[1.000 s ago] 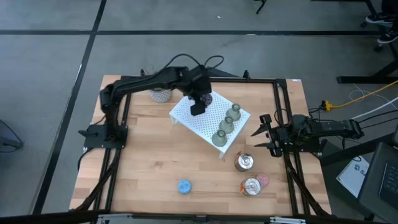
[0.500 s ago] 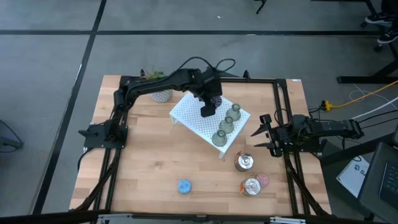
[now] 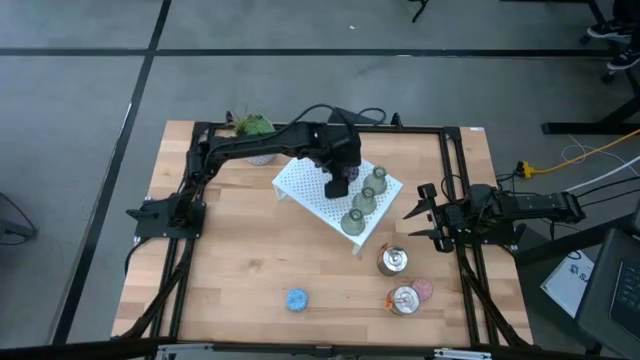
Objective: Pick & Place candle stick holders
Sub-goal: Put the black patterned scented candle on the shelf, then put the blue patterned scented candle on the shelf aligned with the other black patterned scented candle
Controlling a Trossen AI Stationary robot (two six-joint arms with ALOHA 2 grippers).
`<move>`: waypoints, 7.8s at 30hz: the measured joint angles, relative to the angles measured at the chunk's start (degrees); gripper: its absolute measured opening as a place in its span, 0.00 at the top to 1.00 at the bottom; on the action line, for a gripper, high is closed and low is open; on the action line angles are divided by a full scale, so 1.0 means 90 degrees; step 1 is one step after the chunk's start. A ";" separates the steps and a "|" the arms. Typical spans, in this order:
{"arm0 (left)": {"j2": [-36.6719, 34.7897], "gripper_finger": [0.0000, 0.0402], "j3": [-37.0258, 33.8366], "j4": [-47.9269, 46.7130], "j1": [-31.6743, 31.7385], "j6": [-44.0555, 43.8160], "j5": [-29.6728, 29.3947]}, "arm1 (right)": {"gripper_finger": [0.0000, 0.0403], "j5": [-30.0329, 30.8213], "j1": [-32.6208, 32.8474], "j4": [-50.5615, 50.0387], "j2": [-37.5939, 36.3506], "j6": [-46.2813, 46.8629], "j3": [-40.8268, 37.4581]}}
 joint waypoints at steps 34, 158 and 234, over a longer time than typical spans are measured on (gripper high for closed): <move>0.0211 0.17 -0.0027 0.0006 0.0209 -0.0129 0.0135 | 0.47 0.0000 -0.0001 -0.0002 0.0000 0.0000 0.0000; 0.0199 0.11 -0.3063 0.1048 -0.5215 -0.4005 -0.1093 | 0.47 0.0000 -0.0002 -0.0097 0.0000 0.0000 0.0000; -0.3611 0.27 -0.3599 0.1385 -0.3810 -0.1473 -0.3098 | 0.47 0.0000 0.0000 -0.0100 0.0000 0.0002 0.0000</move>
